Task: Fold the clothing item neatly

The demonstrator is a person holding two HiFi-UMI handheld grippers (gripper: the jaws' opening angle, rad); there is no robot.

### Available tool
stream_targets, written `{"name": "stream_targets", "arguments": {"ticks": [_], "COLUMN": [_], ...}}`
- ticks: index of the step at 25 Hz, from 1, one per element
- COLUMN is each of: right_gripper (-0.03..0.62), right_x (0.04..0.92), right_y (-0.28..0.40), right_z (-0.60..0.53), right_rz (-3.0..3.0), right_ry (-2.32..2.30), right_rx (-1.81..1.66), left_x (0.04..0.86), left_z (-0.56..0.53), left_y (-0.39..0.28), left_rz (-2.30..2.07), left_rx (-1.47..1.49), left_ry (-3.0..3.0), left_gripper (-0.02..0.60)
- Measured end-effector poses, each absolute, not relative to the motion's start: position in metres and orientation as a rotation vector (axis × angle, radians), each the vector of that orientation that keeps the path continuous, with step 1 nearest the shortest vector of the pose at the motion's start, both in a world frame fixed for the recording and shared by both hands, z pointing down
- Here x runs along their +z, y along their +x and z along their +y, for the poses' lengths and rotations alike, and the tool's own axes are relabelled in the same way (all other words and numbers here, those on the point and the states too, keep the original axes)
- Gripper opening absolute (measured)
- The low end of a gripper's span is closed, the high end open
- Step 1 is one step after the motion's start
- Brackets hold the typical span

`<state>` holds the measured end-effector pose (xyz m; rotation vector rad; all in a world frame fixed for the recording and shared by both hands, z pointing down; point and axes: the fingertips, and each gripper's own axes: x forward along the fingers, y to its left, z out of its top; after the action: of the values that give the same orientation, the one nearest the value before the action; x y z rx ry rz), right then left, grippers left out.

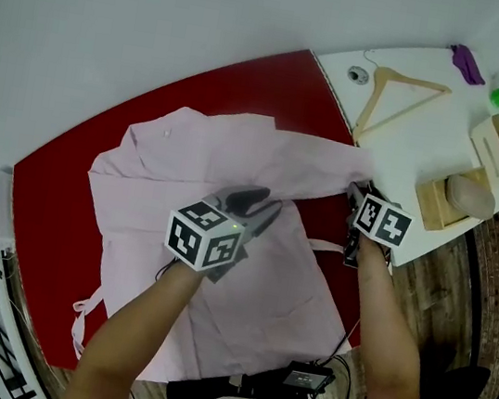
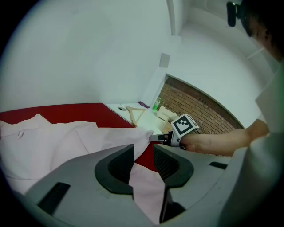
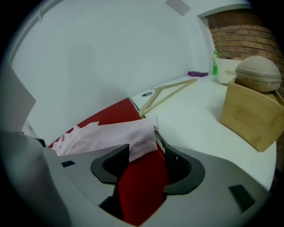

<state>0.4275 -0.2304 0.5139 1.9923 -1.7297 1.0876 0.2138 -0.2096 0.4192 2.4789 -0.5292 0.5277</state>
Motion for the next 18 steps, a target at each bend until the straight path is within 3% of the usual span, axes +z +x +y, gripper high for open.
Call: {"name": "stream_targets", "arguments": {"ticks": [9,11,12,18], "right_gripper": [0.216,0.178,0.098,0.06], "right_x": [0.522,0.521,0.52,0.508], "right_y": [0.436,0.437,0.437,0.432], "right_z": [-0.238,-0.238,-0.237,-0.237], "right_rz": [-1.653,-1.652,-1.652,-1.652], "right_ry": [1.934,1.904,1.894,1.878], "right_rx": [0.981,0.916,0.895,0.79], "left_x": [0.419,0.417,0.416,0.416], "left_z": [-0.205,-0.204,-0.203,-0.202], "left_y": [0.212,0.211,0.21,0.194], "left_rz": [-0.54,-0.544,-0.545,-0.547], "left_rx": [0.522,0.512,0.507,0.48], "left_ry": [2.477,2.477,2.477,2.467], "left_gripper": [0.107,0.107,0.107,0.107]}}
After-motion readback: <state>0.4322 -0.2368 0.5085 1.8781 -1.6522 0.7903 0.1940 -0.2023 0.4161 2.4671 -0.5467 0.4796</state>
